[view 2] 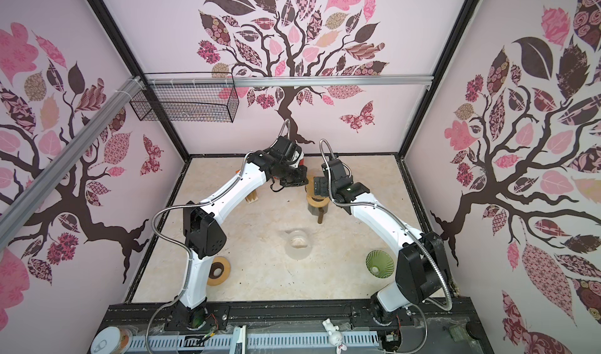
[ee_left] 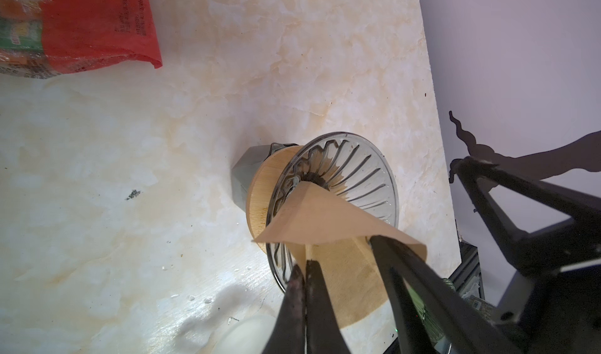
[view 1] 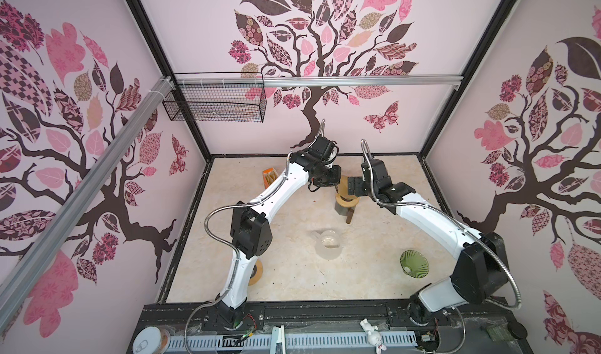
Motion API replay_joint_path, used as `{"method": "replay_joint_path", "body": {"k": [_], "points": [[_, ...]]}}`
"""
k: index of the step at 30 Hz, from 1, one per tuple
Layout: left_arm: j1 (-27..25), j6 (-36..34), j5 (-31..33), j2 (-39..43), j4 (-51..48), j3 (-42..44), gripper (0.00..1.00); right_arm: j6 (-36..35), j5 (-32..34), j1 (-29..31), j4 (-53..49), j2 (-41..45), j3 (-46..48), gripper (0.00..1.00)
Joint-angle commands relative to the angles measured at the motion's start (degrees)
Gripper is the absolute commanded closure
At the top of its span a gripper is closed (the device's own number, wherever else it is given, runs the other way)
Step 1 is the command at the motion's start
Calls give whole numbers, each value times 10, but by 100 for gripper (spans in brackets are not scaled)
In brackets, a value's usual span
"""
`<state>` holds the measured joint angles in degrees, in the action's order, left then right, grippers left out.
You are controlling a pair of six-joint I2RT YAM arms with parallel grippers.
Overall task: Place the coffee filter in the dripper
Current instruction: 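Lower the filter into the dripper while the right gripper reaches to its edge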
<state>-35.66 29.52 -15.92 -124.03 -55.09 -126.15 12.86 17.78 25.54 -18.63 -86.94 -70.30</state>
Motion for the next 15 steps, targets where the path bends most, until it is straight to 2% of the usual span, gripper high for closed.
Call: {"method": "replay_joint_path", "body": {"k": [1,8,15], "points": [[-3,-13,3,-18,-7,-39,100,1,-4,-15,3,-12,-24,0],[-4,-13,4,-30,-10,-48,97,6,-15,-30,7,-22,-18,0],[-3,-24,17,-23,-15,-48,78,8,-26,-32,20,-19,-5,0]]}}
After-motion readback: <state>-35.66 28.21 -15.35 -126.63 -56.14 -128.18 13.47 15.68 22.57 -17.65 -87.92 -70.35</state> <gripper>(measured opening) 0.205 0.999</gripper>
